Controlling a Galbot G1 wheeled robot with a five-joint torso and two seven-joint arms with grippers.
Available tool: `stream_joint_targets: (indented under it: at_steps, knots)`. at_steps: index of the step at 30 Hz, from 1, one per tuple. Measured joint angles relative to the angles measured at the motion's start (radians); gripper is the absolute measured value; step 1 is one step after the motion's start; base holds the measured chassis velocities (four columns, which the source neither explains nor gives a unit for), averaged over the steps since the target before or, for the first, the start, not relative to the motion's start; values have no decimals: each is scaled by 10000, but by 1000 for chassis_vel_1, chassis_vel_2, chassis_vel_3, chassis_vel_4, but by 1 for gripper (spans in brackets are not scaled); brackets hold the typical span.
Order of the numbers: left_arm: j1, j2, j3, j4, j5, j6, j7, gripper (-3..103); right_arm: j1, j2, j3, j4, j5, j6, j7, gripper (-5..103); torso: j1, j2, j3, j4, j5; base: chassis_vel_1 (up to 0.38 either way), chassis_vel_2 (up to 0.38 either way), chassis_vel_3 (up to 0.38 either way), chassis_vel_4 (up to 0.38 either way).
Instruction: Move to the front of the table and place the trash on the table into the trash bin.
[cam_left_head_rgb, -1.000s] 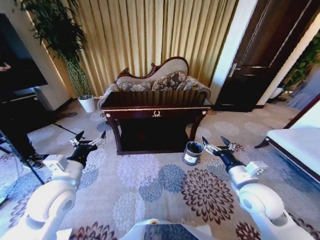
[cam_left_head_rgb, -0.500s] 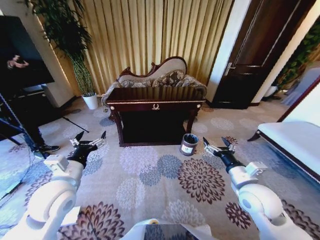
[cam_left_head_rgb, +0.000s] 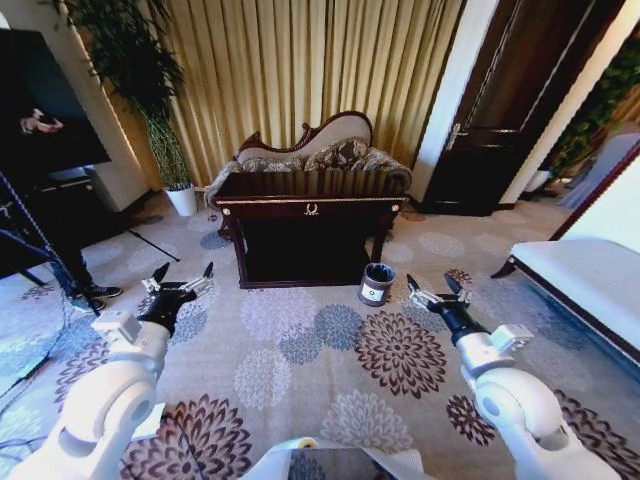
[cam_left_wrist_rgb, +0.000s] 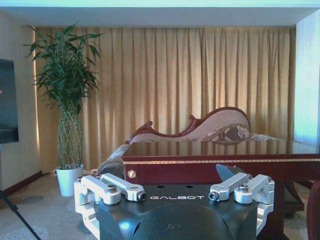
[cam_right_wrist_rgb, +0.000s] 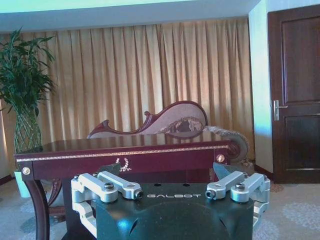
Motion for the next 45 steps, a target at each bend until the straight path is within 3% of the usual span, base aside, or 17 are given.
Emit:
stream_joint_targets:
  at_steps: [45]
  knots:
    - [-8, -2, -8, 0, 18, 9, -6, 100, 3, -1, 17, 25, -20, -31, 22, 100, 0, 0, 1, 0, 3, 0, 0, 0, 0]
